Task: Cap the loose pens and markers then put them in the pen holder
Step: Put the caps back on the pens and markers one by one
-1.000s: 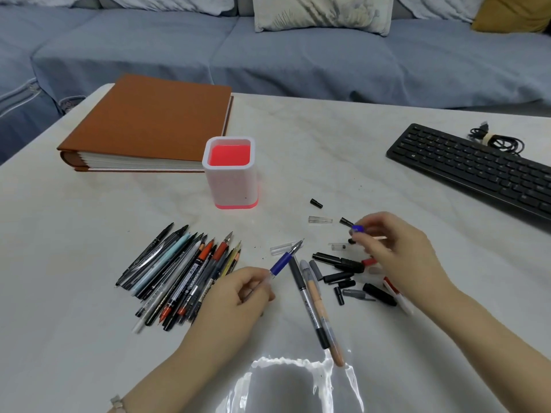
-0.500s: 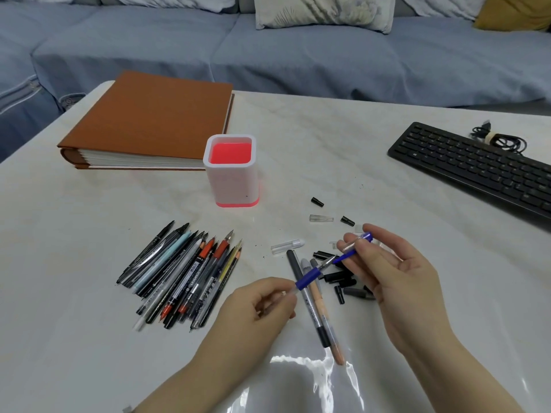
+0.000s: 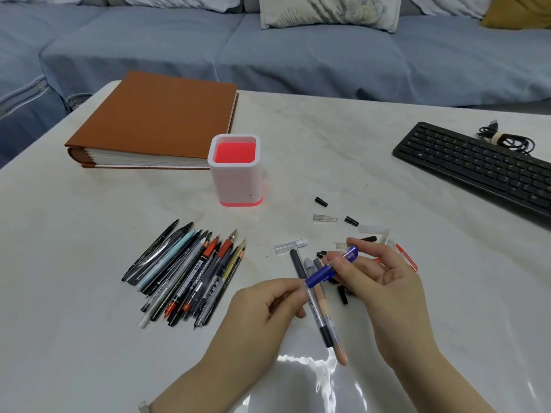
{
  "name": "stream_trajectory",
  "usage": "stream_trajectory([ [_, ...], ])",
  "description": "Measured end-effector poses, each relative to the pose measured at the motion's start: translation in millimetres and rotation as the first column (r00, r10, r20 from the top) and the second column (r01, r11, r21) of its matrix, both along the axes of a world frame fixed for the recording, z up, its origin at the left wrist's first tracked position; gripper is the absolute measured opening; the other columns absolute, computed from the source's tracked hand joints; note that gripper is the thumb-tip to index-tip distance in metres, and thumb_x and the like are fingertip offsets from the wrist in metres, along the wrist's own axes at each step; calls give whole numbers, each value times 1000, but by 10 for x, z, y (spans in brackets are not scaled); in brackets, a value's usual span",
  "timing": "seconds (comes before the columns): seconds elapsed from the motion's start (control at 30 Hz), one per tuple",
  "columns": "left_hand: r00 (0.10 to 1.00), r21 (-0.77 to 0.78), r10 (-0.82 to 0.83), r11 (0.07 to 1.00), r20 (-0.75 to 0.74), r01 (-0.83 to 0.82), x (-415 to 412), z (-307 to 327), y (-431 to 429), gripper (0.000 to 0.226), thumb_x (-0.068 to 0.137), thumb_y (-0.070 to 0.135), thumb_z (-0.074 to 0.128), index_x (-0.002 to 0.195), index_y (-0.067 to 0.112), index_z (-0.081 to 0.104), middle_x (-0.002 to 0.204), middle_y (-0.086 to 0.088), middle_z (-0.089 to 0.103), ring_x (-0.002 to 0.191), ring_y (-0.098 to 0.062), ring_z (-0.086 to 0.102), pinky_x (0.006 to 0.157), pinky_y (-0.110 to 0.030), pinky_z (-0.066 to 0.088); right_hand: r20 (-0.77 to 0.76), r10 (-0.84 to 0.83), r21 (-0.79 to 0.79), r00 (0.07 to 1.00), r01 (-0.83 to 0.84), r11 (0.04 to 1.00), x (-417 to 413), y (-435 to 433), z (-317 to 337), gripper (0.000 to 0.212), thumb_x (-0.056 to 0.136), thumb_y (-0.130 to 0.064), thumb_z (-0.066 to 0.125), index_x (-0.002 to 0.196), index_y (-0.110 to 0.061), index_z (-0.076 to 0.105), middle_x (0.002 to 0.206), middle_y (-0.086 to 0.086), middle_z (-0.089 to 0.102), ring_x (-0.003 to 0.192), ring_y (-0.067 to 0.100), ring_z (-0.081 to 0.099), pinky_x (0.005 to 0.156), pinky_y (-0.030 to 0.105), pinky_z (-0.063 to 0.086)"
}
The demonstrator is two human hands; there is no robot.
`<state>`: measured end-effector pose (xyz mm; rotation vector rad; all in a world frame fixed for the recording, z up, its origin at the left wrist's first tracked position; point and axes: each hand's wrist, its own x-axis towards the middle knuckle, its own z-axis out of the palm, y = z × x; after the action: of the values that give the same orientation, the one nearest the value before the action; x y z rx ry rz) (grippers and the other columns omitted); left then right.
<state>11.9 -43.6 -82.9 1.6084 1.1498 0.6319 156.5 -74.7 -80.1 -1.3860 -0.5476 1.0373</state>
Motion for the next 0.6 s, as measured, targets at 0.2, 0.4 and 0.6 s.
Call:
stream_trajectory([
  [0.2, 949, -517, 123, 854, 290, 47, 55, 20, 70, 23, 85, 6, 54, 68, 10, 70, 43, 5, 54, 33, -2, 28, 32, -12, 21, -48, -5, 40, 999, 7, 999, -37, 17, -35, 32, 65, -6, 71, 93, -21, 62, 75, 8, 75, 75, 17, 72, 72, 26, 57],
  [0.4, 995, -335, 11, 942, 96, 22, -102, -151, 110, 20, 87, 13, 54, 76, 14, 71, 63, -2, 62, 48, -10, 44, 43, -13, 34, -109, 75, 55, 991, -69, 996, -126, 31, -104, 27, 77, 4, 62, 93, -18, 60, 72, 11, 73, 71, 16, 71, 61, 19, 56],
  [0.6, 789, 523, 235, 843, -567, 124, -465, -412, 412, 17, 76, 18, 54, 83, 9, 67, 76, -5, 65, 66, -28, 61, 55, -35, 51, 306, 142, -106, 941, -114, 988, -141, 236, -329, 30, 82, -10, 63, 100, -34, 57, 77, -2, 68, 70, 8, 65, 66, 13, 52],
])
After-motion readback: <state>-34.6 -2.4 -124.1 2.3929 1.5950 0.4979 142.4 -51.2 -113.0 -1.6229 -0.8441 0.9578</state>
